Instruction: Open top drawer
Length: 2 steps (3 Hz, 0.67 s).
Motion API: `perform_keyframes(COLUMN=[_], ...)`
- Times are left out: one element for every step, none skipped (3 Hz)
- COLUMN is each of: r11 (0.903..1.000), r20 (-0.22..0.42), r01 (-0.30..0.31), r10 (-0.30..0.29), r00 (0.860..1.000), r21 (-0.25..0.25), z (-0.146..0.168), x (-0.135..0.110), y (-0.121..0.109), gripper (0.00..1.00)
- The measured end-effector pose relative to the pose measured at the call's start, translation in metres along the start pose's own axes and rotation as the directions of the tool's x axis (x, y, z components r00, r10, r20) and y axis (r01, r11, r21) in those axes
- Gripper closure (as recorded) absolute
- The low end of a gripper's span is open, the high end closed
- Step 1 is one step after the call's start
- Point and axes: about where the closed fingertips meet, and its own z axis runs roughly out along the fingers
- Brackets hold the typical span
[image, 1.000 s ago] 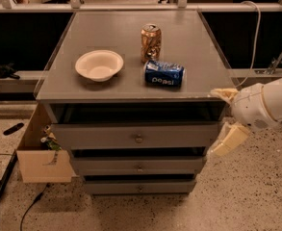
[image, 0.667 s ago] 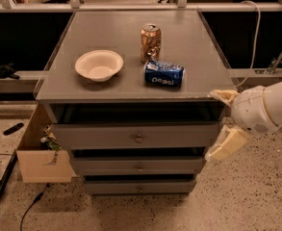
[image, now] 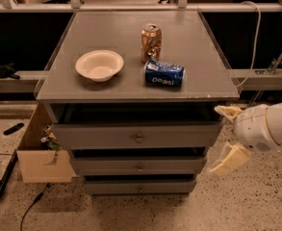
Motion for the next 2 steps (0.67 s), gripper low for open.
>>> perform_keyframes(r11=[1.0000,0.9997], r20=[-0.011,-0.031], r01=[0.004,0.004], r10=[-0.004,-0.004], r00=[1.000,1.000], r21=[-0.006,-0.023], z=[0.011,0.035], x=[0.003,0.011], y=[-0.006,-0.021], gripper=[0.00,0.00])
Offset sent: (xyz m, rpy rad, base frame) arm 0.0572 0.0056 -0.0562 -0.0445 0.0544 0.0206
